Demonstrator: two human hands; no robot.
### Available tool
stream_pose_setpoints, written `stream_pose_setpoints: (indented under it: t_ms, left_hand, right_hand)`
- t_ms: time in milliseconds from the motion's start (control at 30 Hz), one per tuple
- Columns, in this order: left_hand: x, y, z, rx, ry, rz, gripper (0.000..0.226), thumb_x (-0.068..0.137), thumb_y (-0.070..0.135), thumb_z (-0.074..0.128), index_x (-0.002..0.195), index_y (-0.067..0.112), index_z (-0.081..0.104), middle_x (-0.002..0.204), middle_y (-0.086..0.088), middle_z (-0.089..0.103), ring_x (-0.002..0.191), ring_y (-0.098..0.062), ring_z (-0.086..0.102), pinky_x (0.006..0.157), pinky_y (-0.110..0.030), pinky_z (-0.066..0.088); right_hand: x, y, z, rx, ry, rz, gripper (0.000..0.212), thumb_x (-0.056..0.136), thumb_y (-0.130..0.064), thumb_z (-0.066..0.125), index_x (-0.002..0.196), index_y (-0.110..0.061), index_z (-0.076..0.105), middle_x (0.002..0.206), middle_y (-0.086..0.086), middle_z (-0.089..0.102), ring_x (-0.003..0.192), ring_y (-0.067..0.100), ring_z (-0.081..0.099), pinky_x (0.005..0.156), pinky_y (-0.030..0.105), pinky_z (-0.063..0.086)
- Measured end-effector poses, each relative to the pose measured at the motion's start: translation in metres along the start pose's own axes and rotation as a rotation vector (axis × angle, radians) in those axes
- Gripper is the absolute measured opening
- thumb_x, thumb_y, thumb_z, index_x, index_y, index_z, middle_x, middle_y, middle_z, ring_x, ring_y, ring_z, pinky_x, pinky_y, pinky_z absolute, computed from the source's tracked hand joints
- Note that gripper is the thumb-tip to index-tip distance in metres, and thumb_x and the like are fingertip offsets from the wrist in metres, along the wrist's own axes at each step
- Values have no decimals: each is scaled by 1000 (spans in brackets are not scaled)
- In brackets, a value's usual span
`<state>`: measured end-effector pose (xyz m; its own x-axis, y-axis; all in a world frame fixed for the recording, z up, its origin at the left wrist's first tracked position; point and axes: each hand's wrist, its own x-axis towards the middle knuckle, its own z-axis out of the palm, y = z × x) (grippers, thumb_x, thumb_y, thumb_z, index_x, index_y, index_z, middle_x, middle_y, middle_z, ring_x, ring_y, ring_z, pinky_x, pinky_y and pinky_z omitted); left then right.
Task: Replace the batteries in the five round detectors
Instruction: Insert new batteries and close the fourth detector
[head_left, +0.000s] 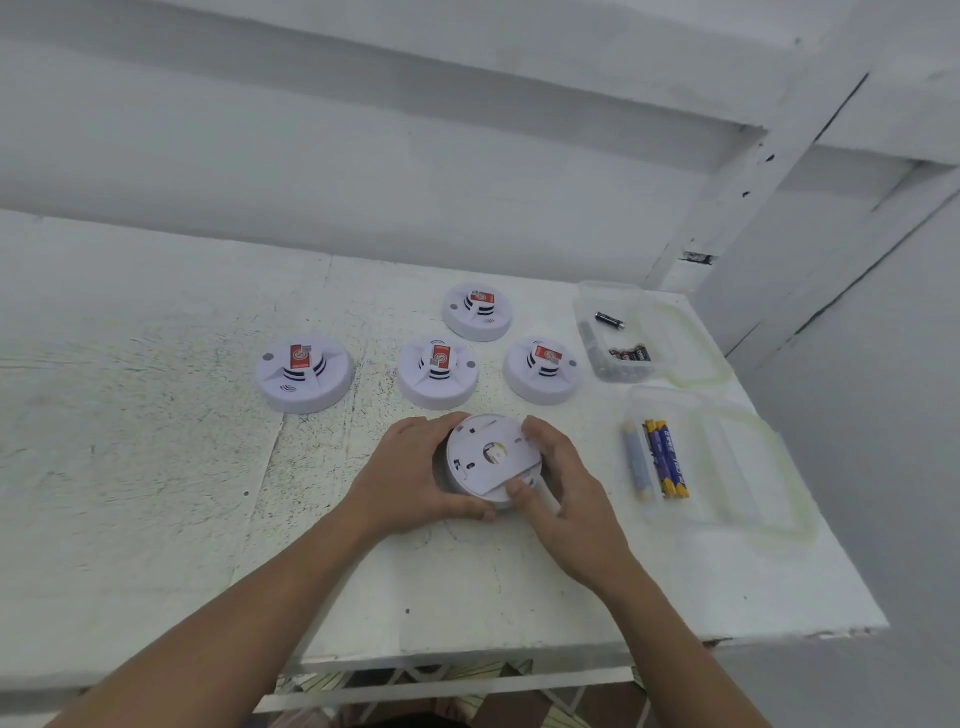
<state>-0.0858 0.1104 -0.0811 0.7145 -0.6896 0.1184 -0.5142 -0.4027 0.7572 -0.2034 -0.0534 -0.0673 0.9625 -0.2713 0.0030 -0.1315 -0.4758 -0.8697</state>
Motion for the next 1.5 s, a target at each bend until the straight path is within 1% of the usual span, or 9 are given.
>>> stream_pose_setpoints:
  t_ms: [133,267,467,533,700,867,1100,1300,1500]
  left_hand:
    - [1,-2,2,-48,20,-26,67,48,78,68,108,62,42,104,40,50,104,20,40,91,-10,29]
    - [3,-5,4,-236,56,-46,63,62,70,70,113,36,59,104,20,66,98,-3,61,83,-37,53]
    - [-2,1,-1,-363,106,-95,74,68,87,40,105,27,63,95,8,69,86,-14,63,76,-45,49]
    - [-3,0,-2,-375,106,-86,72,77,82,34,109,25,63,99,6,69,91,-16,63,80,-47,48]
    - [-5,-1,-1,-370,136,-148,52,83,66,36,93,23,63,91,1,68,85,-21,60,75,-45,47]
    - [-3,-6,1,-326,126,-182,31,87,49,43,100,29,63,95,12,68,88,-11,62,79,-40,49]
    - [-4,-1,1,-292,132,-162,30,85,42,45,100,25,65,91,14,69,81,-5,61,70,-27,46]
    - [-3,-4,3,-230,121,-159,40,82,52,40,100,25,64,92,11,68,83,-8,61,75,-36,49]
    - [-2,-4,4,-172,133,-159,31,85,42,42,97,24,64,89,9,67,80,-8,59,71,-35,48]
  right_hand:
    - [1,2,-1,211,-4,36,63,79,-6,56,136,-29,41,138,-17,47,131,-1,42,111,26,36]
    - [5,0,0,178,-11,9,67,79,3,65,133,-31,44,134,-15,50,126,-2,47,105,22,41]
    - [20,-6,-6,286,56,25,41,76,-4,76,112,-21,65,113,-6,67,110,11,62,92,35,54]
    - [25,-8,-7,312,80,31,34,80,-8,74,110,-19,66,107,-3,71,103,14,65,88,36,56]
    - [33,-14,-1,408,108,86,24,89,-29,62,109,-15,66,95,3,75,88,20,70,75,34,59]
    - [35,-11,6,472,122,186,29,92,-34,56,107,-12,68,91,6,75,78,26,71,69,37,59]
    - [32,-4,7,471,134,200,33,92,-36,55,106,-9,69,91,9,75,78,32,71,72,42,60]
    - [29,-2,8,450,136,207,34,92,-38,55,106,-9,68,90,7,75,75,30,72,72,41,60]
    - [24,-5,6,453,139,204,32,93,-35,53,103,-8,68,87,7,75,71,26,72,60,23,55]
